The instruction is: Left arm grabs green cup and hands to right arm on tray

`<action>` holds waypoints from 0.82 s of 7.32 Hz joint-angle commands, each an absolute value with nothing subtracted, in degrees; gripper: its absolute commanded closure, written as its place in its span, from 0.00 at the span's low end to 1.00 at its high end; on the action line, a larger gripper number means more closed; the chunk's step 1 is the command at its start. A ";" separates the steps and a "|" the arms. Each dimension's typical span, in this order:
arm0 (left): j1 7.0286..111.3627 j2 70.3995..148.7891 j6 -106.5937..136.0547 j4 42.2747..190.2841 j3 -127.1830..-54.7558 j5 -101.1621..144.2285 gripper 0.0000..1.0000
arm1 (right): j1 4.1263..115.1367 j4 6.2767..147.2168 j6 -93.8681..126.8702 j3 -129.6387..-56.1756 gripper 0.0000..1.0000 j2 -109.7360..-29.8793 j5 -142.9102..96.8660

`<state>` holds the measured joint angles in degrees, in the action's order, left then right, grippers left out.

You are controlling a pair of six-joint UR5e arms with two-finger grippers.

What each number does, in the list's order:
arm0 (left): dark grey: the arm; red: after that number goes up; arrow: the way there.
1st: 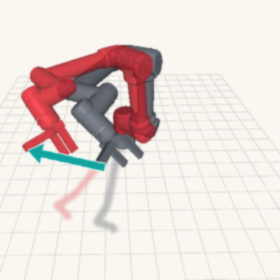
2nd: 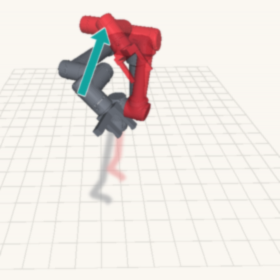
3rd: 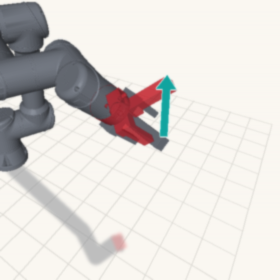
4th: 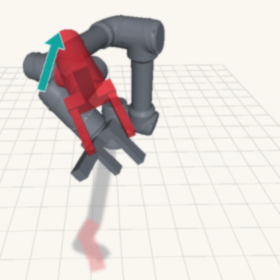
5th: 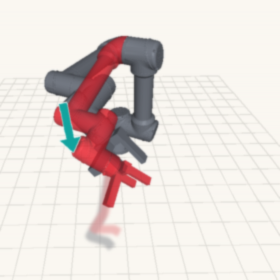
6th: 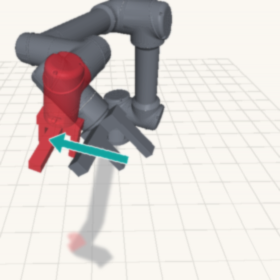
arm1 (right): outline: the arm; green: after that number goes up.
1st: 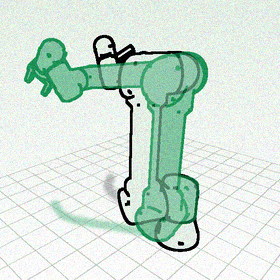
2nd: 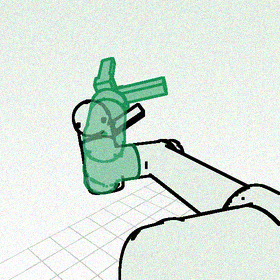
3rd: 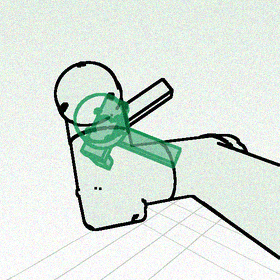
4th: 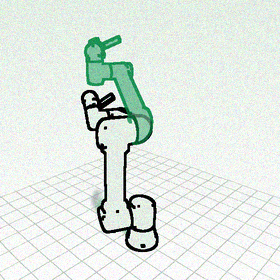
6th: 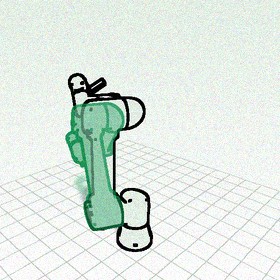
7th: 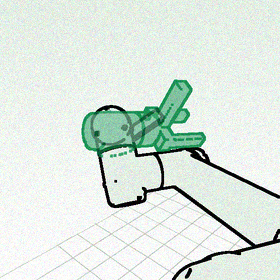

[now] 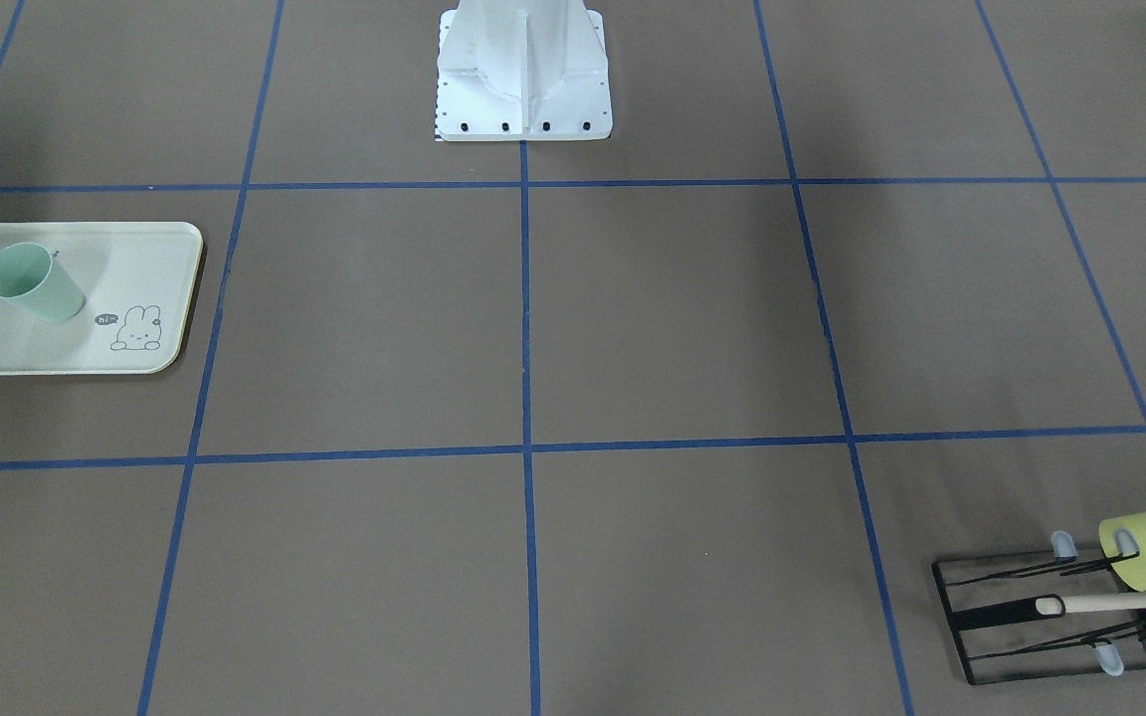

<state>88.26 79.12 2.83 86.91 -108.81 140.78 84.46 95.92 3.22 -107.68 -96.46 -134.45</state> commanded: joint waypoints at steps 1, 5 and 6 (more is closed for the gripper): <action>88.85 77.87 2.73 87.01 -109.86 139.93 0.00 | 84.46 95.89 3.16 -108.46 0.00 -97.29 -134.91; 89.38 79.37 3.43 87.63 -109.69 136.40 0.00 | 84.46 95.80 3.60 -108.19 0.00 -96.94 -134.82; 89.47 79.19 3.43 87.45 -110.12 136.84 0.00 | 84.46 95.80 3.60 -108.54 0.00 -96.94 -135.35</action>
<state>89.39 79.28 3.41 87.58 -109.76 136.57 84.46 95.80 3.55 -108.30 -97.00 -134.94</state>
